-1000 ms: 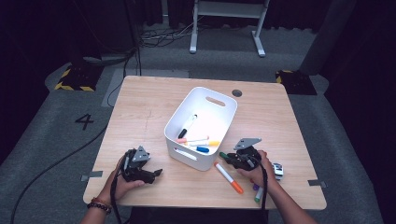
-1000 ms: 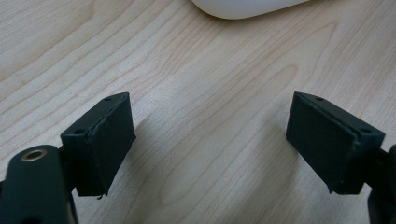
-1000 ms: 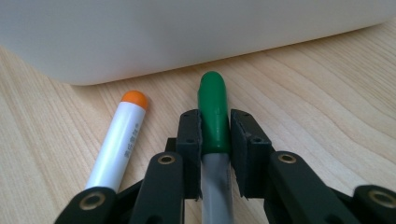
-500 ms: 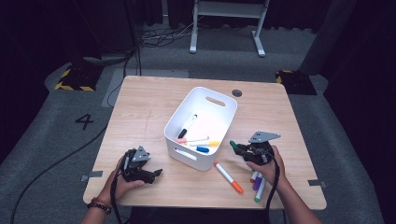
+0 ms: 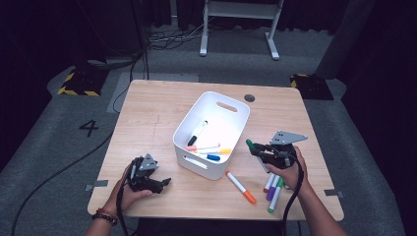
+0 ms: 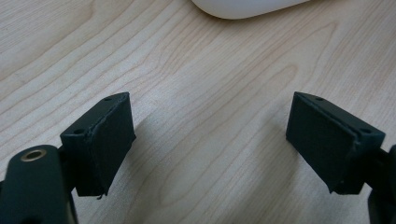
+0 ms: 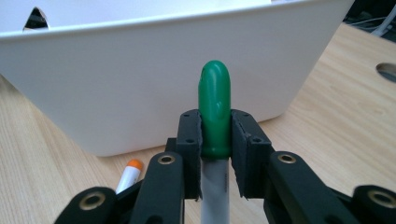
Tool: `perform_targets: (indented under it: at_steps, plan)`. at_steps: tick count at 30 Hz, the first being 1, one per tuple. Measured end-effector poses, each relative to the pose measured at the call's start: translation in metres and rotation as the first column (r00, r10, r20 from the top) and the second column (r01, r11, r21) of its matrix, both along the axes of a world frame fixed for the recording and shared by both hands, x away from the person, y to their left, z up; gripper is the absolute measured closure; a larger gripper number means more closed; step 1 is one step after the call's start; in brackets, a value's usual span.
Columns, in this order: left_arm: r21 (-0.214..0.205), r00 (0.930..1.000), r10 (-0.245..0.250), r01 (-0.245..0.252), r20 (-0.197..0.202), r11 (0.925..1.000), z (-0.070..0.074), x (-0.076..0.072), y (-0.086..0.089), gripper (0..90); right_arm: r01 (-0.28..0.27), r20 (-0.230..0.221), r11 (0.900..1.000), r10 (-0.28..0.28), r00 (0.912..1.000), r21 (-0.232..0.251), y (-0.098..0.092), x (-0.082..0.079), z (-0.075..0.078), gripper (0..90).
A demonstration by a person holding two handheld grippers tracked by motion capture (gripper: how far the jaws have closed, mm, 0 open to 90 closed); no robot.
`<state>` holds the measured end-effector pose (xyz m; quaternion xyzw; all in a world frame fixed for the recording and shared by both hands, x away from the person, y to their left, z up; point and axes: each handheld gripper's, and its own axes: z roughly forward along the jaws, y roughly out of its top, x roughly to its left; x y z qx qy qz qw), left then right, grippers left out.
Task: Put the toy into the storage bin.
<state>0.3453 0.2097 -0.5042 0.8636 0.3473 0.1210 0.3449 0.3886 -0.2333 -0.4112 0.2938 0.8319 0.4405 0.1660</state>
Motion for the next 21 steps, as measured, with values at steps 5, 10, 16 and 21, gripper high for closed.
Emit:
perform_targets:
  at_steps: [5,10,16,21]
  plan:
    - [0.004,1.0,0.002,-0.002,0.004,1.0,0.0,0.0,0.0,15.4,-0.012,0.022,0.9999,0.012,0.9997,-0.002,0.002,-0.001,0.014,75.0]
    - [0.002,1.0,0.004,-0.004,0.0,1.0,0.0,0.0,0.0,15.3,-0.04,0.047,0.9991,0.041,0.9981,-0.009,0.006,0.0,0.032,74.9]
    - [0.002,1.0,0.004,-0.004,0.0,1.0,0.0,0.0,0.0,15.3,-0.054,0.067,0.9985,0.054,0.9963,-0.004,0.011,0.002,0.047,75.0]
    - [0.003,1.0,0.004,-0.004,0.001,1.0,0.0,0.0,0.0,15.3,-0.067,0.079,0.9977,0.067,0.9946,-0.006,0.017,0.003,0.062,75.0]
